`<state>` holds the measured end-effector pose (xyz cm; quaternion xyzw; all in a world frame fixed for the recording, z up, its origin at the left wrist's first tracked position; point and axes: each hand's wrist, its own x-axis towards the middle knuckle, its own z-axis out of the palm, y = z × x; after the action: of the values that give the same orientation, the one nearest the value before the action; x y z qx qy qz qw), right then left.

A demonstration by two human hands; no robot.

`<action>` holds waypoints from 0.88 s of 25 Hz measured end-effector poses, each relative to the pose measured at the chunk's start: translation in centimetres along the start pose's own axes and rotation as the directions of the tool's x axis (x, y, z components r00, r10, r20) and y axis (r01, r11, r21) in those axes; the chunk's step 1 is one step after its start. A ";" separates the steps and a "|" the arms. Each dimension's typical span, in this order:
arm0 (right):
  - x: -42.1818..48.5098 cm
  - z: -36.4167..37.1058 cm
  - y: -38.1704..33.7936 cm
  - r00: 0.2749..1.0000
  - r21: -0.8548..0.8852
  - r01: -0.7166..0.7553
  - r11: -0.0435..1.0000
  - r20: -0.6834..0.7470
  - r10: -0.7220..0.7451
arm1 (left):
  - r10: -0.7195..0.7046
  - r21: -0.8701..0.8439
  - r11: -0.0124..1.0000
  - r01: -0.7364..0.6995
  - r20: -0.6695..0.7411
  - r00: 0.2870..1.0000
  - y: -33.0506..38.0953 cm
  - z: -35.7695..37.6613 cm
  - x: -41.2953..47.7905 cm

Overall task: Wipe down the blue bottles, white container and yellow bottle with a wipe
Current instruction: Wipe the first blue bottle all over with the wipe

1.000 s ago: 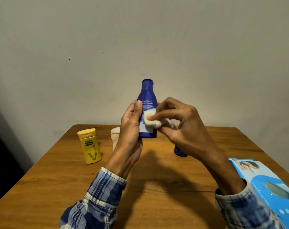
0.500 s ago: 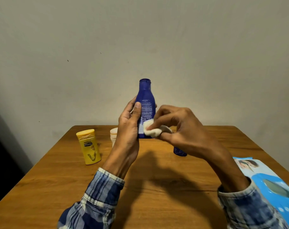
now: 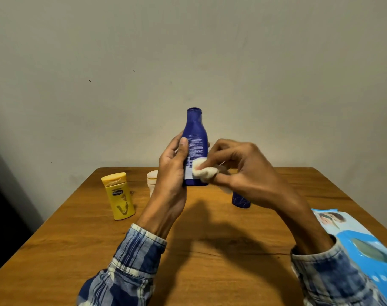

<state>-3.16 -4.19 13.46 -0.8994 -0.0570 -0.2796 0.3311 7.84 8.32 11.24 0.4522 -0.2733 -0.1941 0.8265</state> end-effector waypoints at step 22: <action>0.2 1.5 -0.7 0.980 0.199 0.084 0.976 -0.191 -0.045 | -0.117 -0.001 0.993 0.117 0.055 0.992 -0.6 0.8 -0.8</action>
<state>-2.52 -2.69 13.01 -0.8279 -0.0839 -0.3654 0.4171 6.62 7.91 10.84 0.4601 -0.2684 -0.2550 0.8070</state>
